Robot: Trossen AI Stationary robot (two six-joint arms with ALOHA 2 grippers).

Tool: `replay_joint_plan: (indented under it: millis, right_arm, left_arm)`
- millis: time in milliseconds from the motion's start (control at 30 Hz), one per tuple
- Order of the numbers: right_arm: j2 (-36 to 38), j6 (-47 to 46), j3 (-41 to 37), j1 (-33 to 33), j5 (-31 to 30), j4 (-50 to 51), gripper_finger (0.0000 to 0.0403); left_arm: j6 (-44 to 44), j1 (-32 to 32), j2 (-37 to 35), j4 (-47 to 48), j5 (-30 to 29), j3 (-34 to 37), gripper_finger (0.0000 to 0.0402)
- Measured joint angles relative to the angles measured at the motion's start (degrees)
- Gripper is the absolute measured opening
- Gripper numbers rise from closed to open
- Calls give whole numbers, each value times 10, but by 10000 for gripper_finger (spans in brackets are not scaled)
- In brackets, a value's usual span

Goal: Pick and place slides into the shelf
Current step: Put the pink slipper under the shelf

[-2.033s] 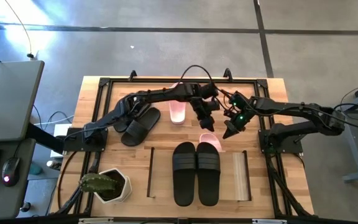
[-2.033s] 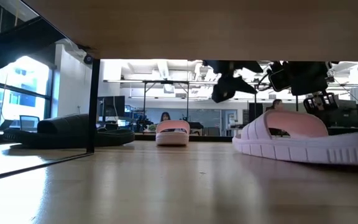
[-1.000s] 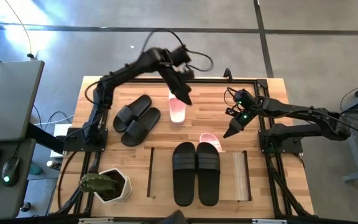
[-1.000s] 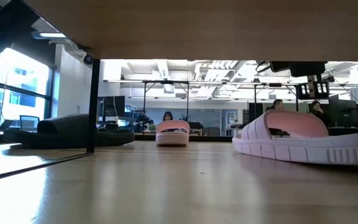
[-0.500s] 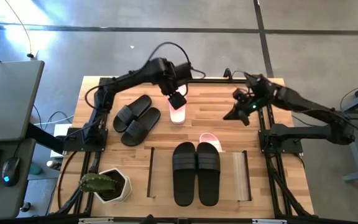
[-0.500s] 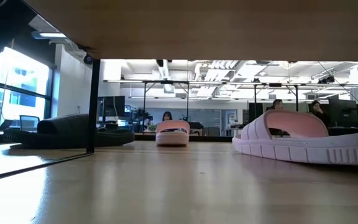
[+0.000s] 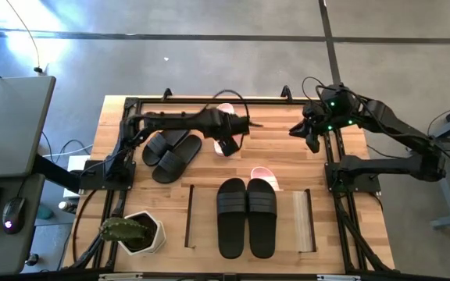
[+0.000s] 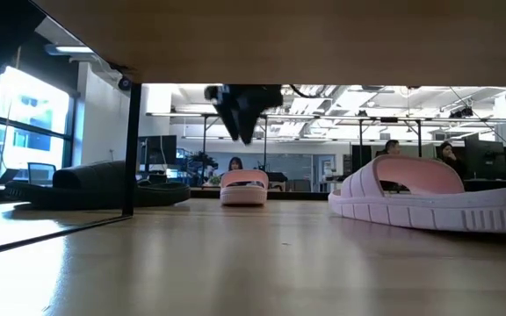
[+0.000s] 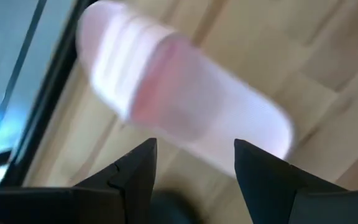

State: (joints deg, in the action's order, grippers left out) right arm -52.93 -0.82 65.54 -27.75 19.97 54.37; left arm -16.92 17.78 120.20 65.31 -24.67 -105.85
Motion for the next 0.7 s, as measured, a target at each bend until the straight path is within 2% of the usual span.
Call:
replay_joint_plan:
  millis: [100, 300, 500, 700]
  right_arm:
    - [0, -2, 0, 0, 0, 2, 77]
    - [0, -9, 0, 0, -1, 2, 105]
    - [0, -32, -1, 0, -1, 2, 108]
    - [0, -38, -1, 1, -1, 2, 108]
  left_arm:
    - [20, -4, 0, -58, 1, 27, 198]
    - [73, 0, 0, -91, -31, 29, 198]
    - [154, 3, 1, -107, -30, 29, 198]
    - [189, 7, 26, -117, -33, 28, 198]
